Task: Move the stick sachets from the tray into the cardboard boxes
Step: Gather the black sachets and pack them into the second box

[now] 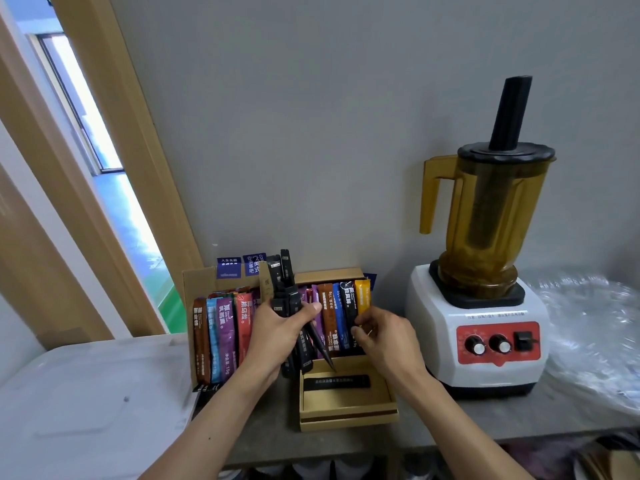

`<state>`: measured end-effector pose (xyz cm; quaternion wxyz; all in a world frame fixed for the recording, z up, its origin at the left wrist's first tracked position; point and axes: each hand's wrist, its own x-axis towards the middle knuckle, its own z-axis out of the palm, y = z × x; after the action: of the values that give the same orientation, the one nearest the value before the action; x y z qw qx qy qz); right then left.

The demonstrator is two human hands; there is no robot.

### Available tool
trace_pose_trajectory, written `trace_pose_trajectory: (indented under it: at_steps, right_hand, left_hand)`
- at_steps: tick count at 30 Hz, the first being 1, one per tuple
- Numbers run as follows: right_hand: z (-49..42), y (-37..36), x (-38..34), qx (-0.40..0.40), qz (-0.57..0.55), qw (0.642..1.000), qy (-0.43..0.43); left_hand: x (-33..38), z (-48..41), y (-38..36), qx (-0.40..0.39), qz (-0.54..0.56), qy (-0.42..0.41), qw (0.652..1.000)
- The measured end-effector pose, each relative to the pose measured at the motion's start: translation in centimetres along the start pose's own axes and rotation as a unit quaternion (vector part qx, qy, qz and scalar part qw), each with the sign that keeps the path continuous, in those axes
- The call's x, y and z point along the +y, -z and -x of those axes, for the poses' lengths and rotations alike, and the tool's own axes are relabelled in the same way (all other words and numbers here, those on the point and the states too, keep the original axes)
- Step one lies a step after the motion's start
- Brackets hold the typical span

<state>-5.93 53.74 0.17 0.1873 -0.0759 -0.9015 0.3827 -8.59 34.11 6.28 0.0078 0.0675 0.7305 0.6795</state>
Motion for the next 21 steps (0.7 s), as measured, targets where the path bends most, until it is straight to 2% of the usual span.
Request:
trace_pose_trajectory:
  at_steps: [2, 5, 8, 11, 16, 21]
  right_hand:
    - [0.1, 0.1, -0.5, -0.004, -0.017, 1.0, -0.002]
    - [1.0, 0.7, -1.8, -0.043, -0.134, 0.989, -0.039]
    - [2.0, 1.7, -2.5, -0.142, -0.246, 0.957, -0.051]
    - [2.7, 2.3, -2.4, -0.226, -0.306, 0.924, -0.036]
    - [3.1, 2.5, -1.0, -0.178, -0.297, 0.937, -0.043]
    - [3.2, 3.1, -0.2, -0.134, -0.341, 0.928, -0.07]
  left_hand:
    - [-0.1, 0.1, 0.0, 0.005, -0.004, -0.01, 1.0]
    - [-0.1, 0.2, 0.0, 0.012, 0.01, -0.015, 1.0]
    - [0.1, 0.4, -0.1, 0.013, 0.03, -0.018, 0.999]
    - [-0.2, 0.7, -0.2, 0.011, 0.035, -0.027, 0.999]
    - [-1.0, 0.9, 0.4, 0.007, -0.001, -0.032, 0.999]
    - [-1.3, 1.0, 1.1, 0.017, -0.043, -0.026, 0.999]
